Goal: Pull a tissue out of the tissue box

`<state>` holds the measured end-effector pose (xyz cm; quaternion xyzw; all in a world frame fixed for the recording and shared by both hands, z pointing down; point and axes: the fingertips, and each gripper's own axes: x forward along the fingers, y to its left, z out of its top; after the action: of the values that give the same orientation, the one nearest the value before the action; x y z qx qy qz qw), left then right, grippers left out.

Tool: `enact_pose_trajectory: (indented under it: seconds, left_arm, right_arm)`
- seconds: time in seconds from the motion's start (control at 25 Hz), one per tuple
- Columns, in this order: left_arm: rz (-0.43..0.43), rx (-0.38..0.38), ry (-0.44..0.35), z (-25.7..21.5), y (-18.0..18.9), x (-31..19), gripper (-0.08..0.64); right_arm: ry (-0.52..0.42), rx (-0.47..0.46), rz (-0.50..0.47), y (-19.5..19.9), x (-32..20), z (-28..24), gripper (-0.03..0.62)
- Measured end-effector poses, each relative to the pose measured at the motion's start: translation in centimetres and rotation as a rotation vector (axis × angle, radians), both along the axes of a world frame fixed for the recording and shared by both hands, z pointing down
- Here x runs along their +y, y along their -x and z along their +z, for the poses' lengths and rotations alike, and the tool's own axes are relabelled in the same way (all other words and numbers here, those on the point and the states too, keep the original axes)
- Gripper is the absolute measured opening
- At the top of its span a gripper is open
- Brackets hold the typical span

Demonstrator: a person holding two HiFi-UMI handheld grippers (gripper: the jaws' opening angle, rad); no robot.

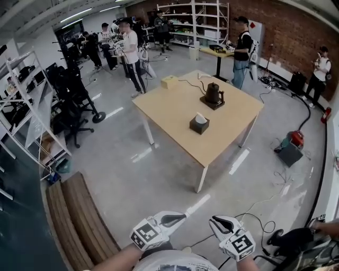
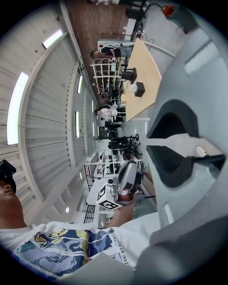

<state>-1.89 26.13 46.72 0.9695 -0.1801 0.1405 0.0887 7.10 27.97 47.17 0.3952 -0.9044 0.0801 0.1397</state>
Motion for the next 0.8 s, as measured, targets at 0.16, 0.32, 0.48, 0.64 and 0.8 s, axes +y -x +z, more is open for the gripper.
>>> enact_pose_trajectory:
  seconds: [0.16, 0.32, 0.48, 0.64, 0.8]
  left_arm:
    - [0.022, 0.03, -0.006, -0.3, -0.1, -3.3, 0.006]
    - [0.037, 0.052, -0.006, 0.0, 1.1, -7.5, 0.006]
    - [0.067, 0.037, -0.012, 0.3, 3.4, -12.6, 0.006]
    - [0.097, 0.024, -0.041, -0.1, 6.5, -18.4, 0.006]
    - [0.144, 0.027, -0.054, -0.4, 8.6, -22.5, 0.006]
  right_arm:
    - [0.008, 0.012, 0.031, 0.4, -3.0, -0.2, 0.052]
    - [0.0, 0.04, 0.038, 1.7, -6.9, 0.0, 0.052]
    - [0.01, 0.047, 0.086, 3.4, -12.2, 0.1, 0.052]
    - [-0.003, 0.033, 0.104, 6.8, -17.7, -0.7, 0.058]
    - [-0.043, 0.043, 0.13, 9.4, -22.1, -1.7, 0.063]
